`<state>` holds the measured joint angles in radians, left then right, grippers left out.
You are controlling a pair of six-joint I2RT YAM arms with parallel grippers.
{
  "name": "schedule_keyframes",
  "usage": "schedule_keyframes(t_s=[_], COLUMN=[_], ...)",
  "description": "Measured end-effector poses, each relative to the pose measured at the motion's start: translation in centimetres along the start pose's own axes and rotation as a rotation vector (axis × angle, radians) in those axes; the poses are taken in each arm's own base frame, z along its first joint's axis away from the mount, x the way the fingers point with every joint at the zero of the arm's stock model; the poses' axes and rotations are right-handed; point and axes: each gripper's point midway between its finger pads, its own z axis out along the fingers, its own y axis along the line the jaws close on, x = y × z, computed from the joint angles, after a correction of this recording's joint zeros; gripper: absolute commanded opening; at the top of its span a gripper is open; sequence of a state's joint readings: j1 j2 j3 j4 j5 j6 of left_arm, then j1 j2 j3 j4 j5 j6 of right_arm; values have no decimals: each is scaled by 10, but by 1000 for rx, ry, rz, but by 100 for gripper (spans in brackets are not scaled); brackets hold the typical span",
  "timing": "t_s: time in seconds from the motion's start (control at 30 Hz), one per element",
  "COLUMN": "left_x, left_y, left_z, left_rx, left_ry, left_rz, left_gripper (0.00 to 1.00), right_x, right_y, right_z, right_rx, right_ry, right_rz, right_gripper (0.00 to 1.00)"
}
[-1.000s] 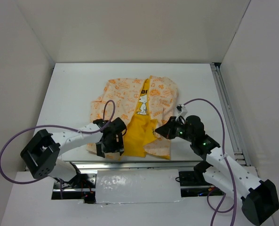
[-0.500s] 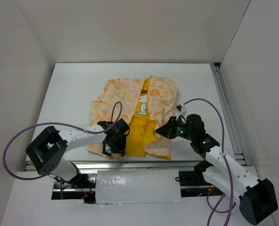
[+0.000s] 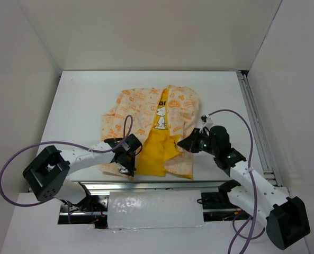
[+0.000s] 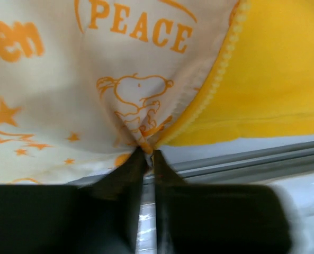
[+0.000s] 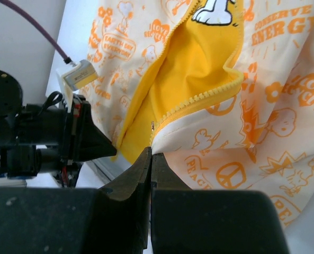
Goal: Zip up the jacket
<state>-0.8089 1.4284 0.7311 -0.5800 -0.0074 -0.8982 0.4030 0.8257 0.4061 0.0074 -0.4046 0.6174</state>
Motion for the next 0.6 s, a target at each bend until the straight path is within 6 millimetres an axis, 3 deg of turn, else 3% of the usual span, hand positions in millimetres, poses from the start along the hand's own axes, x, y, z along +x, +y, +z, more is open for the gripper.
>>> schedule_keyframes(t_s=[0.1,0.37,0.5,0.6], left_x=[-6,-24,-47,-73], left_y=[-7,-27,-40,-50], left_z=[1,1,1,-6], left_rx=[47,158,188,210], left_ry=[-9,-51,-93,-136], left_rz=[17,85,96,87], left_gripper=[2,0,0,0], right_x=[-3,8,4,-14], right_y=[-7,-33,-51,-63], right_z=[3,20,27,32], right_rx=[25,106,187,264], right_ry=[-7,50,33,-22], right_rz=[11,57,79,83], right_gripper=[0,0,0,0])
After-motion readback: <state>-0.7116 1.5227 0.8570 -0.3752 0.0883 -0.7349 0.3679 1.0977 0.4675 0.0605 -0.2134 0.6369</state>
